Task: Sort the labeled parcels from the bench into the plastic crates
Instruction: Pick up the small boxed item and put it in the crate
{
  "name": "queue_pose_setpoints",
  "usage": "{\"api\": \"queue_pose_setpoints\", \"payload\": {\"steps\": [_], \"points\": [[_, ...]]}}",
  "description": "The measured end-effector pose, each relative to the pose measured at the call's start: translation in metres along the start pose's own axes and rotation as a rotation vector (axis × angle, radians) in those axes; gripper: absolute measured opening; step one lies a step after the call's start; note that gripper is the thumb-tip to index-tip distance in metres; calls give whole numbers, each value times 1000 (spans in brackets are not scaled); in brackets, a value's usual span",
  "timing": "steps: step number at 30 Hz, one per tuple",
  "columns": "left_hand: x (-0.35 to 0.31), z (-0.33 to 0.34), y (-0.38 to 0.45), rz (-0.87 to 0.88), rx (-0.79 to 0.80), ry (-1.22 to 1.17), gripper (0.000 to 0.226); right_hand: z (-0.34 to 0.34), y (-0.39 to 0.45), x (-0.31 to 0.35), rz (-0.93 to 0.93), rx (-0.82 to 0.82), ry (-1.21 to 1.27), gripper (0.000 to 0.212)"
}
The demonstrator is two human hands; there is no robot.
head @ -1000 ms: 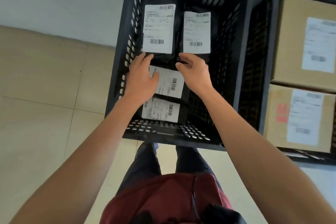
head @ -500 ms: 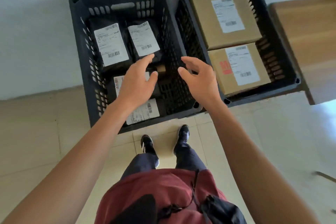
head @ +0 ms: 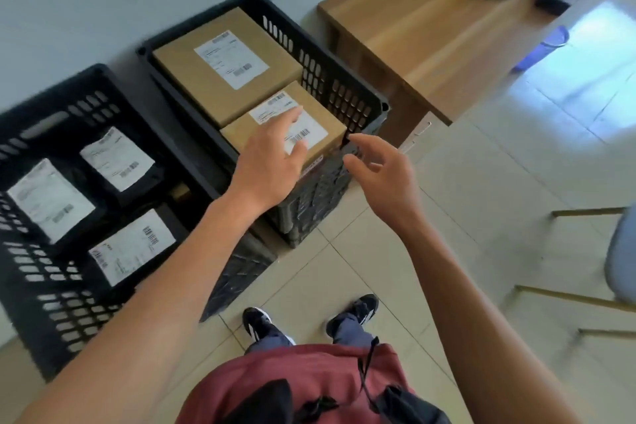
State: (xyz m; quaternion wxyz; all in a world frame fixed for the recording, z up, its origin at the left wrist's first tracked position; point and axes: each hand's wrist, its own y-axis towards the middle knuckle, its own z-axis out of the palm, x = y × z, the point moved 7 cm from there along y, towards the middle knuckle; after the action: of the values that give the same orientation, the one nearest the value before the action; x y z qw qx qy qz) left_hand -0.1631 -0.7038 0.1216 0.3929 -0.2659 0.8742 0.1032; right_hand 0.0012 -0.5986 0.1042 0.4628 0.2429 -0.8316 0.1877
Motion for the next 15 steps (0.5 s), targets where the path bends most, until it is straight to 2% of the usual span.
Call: {"api": "queue_pose_setpoints", "payload": {"steps": [9, 15], "points": [[-138, 131, 50, 210, 138, 86, 53, -168, 14, -70, 64, -197, -32, 32], [-202, 186, 70, 249, 155, 77, 53, -252, 18, -106, 81, -266, -3, 30]]}}
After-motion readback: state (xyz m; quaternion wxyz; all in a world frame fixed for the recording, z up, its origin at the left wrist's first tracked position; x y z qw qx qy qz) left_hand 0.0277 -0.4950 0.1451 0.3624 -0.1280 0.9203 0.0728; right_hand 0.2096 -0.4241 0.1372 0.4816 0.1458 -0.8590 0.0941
